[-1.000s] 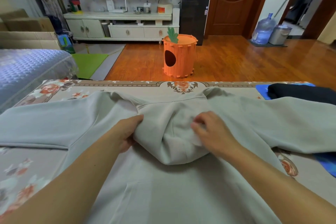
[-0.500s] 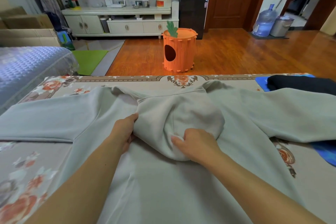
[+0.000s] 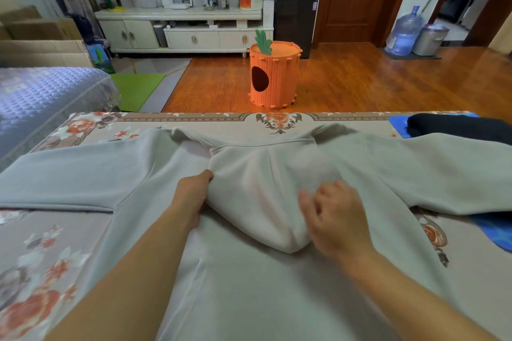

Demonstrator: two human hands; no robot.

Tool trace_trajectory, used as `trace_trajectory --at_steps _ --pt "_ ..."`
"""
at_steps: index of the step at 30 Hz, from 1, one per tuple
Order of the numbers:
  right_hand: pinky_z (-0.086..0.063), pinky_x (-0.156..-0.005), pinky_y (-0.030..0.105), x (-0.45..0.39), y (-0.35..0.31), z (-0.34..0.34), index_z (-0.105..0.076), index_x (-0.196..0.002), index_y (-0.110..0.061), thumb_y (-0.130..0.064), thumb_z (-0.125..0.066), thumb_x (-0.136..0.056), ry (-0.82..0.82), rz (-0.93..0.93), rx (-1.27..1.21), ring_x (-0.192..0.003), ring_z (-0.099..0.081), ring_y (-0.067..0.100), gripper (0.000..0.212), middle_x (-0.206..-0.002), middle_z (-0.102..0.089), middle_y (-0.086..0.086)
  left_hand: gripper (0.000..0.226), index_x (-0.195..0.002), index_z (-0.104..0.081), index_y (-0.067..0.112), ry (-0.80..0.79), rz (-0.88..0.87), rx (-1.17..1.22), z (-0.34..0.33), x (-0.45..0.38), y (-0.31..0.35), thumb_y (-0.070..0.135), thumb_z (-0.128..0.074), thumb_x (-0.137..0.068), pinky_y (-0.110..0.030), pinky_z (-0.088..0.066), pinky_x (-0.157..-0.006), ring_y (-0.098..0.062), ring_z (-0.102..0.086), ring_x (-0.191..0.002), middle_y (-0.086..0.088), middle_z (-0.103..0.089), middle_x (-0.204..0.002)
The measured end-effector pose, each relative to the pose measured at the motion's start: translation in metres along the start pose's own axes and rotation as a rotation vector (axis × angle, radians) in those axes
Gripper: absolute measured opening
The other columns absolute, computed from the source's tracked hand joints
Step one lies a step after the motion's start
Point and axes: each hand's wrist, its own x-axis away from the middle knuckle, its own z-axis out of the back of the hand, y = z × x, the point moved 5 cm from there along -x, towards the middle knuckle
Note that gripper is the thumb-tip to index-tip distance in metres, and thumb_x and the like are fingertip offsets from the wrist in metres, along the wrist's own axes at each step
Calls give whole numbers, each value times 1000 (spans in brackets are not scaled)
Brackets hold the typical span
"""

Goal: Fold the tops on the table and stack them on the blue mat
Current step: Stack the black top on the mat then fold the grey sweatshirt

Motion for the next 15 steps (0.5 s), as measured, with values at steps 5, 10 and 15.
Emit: trace_trajectory --at_steps 5,10,15 --pt "-40 -100 46 -51 66 -36 -47 -136 -15 -45 -50 -94 -458 -508 203 -127 -38 35 53 -139 -43 10 31 -82 -60 1 -37 -159 -161 -7 3 0 28 -67 -93 -33 -41 -66 -24 -50 -72 -11 -55 -78" --pt "-49 -84 36 -53 98 -55 -61 -111 -6 -25 -65 -88 -513 -915 -204 -106 -60 35 30 -121 -62 17 17 -77 -70 8 1 -157 -113 3 -15 33 -8 -67 -83 -45 -57 -86 -33 -68 -91 -14 -71 -86" --pt "-47 -86 32 -46 96 -54 -56 -128 -14 -11 -58 -85 -489 -842 -180 -111 -58 31 43 -128 -59 13 34 -95 -72 -2 -53 -147 -437 8 -28 34 4 -63 -62 -43 -55 -84 -42 -65 -101 -25 -70 -106"
